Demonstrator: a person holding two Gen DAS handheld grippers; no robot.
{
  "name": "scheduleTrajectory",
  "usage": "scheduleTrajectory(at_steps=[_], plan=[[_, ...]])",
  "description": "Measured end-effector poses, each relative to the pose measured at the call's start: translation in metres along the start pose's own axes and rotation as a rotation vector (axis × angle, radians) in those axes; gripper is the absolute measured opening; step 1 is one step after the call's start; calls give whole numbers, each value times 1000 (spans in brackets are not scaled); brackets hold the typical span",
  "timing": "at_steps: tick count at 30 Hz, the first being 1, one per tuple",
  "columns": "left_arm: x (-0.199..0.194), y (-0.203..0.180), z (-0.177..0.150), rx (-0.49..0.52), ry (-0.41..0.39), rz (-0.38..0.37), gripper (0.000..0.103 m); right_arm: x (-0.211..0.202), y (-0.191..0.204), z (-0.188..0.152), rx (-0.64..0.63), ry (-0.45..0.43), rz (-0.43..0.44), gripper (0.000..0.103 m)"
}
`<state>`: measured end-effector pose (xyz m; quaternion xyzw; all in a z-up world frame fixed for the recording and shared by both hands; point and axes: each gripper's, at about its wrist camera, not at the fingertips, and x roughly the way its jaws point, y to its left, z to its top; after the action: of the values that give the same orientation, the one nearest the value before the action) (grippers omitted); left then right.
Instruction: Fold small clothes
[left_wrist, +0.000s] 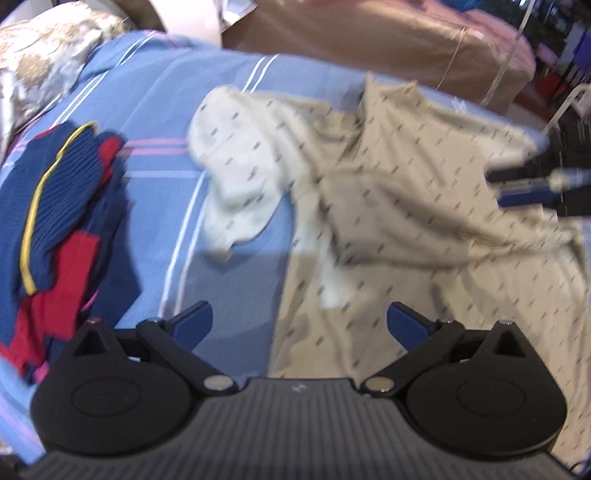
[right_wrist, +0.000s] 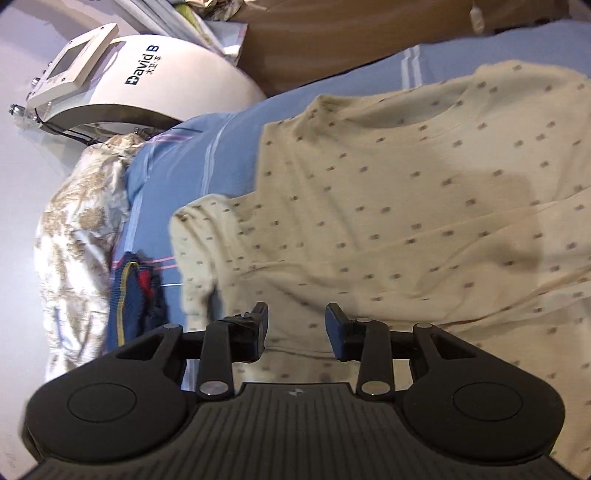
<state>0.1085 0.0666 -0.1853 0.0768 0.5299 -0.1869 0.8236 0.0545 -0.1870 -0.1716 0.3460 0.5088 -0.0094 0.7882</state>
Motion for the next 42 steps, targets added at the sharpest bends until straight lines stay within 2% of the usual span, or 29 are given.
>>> scheduleTrajectory(at_steps=[3, 5, 7, 10, 13, 15, 17, 18, 19, 20, 23, 27, 31, 33, 38, 39, 40, 41, 42], plan=[[15, -9, 19, 10, -29, -58, 102, -26, -30, -15, -82, -72, -147, 62], [29, -17, 27, 37, -36, -71, 99, -41, -53, -27, -76, -93, -214, 66], [43, -27, 30, 83, -30, -91, 88, -53, -79, -41, -26, -91, -248, 71], [65, -36, 28, 109, 41, -114, 71, -68, -105, -61, 52, -92, -283, 71], [68, -39, 26, 111, 17, -98, 63, -78, -119, -75, 99, -99, -306, 71], [65, -40, 28, 106, -15, -120, 61, -81, -125, -82, 112, -98, -319, 71], [67, -43, 32, 123, -9, -129, 60, -82, -128, -86, 123, -101, -326, 71], [69, -44, 34, 128, -1, -125, 51, -83, -129, -87, 129, -102, -327, 71], [71, -45, 36, 125, 10, -124, 35, -83, -131, -89, 134, -103, -325, 71], [73, -45, 37, 118, 23, -125, 29, -82, -131, -89, 136, -102, -321, 71], [73, -44, 40, 100, 39, -134, 21, -81, -130, -88, 136, -97, -313, 71], [72, -39, 39, 80, 59, -95, 11, -81, -124, -83, 104, -115, -309, 71], [60, -24, 43, 56, 33, -58, 10, -79, -115, -75, -26, -138, -393, 73], [58, -14, 45, 35, 34, -40, 10, -73, -113, -69, -110, -132, -471, 76], [54, 6, 46, 8, 48, -4, 11, -61, -110, -57, -343, -178, -643, 76], [54, 7, 45, 0, 55, -14, 16, -57, -110, -54, -372, -180, -671, 76], [52, 7, 44, -11, 57, -29, 34, -54, -112, -50, -396, -182, -698, 76], [51, 5, 43, -15, 56, -40, 47, -51, -113, -45, -416, -187, -724, 75], [48, 2, 41, -12, 44, -47, 65, -48, -114, -41, -429, -194, -742, 68]])
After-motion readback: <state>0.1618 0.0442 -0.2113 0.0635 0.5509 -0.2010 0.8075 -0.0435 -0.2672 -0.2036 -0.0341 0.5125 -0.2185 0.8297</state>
